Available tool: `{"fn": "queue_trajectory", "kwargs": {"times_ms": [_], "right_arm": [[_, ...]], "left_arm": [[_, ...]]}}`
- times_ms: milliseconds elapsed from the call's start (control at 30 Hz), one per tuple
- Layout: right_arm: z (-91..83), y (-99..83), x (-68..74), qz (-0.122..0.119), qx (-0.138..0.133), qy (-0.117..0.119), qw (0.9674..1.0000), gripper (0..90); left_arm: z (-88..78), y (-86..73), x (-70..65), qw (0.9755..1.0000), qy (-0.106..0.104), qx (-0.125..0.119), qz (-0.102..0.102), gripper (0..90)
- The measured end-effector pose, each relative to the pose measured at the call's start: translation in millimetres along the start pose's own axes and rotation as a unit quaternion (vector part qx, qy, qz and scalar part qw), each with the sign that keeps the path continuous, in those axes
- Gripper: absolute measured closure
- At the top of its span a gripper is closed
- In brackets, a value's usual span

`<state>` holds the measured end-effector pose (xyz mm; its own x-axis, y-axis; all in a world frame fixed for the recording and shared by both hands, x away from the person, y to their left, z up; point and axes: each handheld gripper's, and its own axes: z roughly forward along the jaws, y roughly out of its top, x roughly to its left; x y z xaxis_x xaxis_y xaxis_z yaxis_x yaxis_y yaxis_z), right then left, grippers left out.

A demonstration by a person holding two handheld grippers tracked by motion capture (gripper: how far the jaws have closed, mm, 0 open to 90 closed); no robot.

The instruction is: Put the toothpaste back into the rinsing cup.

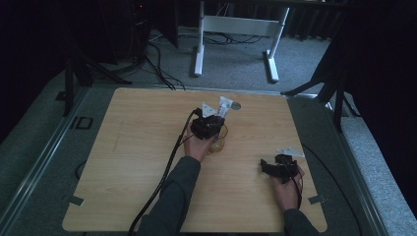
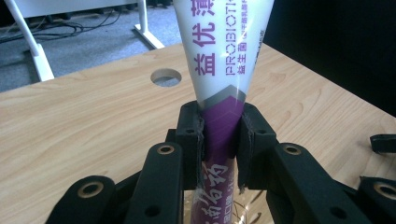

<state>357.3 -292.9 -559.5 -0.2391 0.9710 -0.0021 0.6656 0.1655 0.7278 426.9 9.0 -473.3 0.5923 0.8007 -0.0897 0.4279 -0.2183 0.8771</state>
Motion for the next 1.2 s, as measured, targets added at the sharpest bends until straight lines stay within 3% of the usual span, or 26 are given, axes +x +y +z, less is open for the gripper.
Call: {"fn": "queue_trajectory", "kwargs": {"times_ms": [233,333,500,833,967,1067,1200], "right_arm": [[0.0,0.0,0.0,0.0,0.0,0.0,1.0,18.4],[0.0,0.0,-0.1,-0.001,0.0,0.0,1.0,18.5],[0.0,0.0,-0.1,-0.001,0.0,0.0,1.0,18.5],[0.0,0.0,-0.1,-0.001,0.0,0.0,1.0,18.5],[0.0,0.0,-0.1,-0.001,0.0,0.0,1.0,18.5],[0.0,0.0,-0.1,-0.001,0.0,0.001,1.0,18.5],[0.0,-0.1,-0.1,-0.001,0.0,0.001,1.0,18.5]], "left_arm": [[3.1,-9.2,-1.7,0.9999,0.005,0.014,0.007,71.9],[0.8,-12.3,-2.3,0.9999,0.011,-0.001,0.005,66.5],[-1.9,-12.6,-2.5,0.9997,0.02,0.004,0.015,58.3],[-13.6,-14.4,-0.4,0.9997,0.018,-0.01,0.014,46.8],[-24.1,-11.7,1.3,0.9987,0.036,-0.018,0.032,44.7],[-33.3,-9.6,5.4,0.9975,0.055,-0.028,0.034,40.9],[-41.6,-7.6,13.0,0.9928,0.109,-0.027,0.04,32.0]]}}
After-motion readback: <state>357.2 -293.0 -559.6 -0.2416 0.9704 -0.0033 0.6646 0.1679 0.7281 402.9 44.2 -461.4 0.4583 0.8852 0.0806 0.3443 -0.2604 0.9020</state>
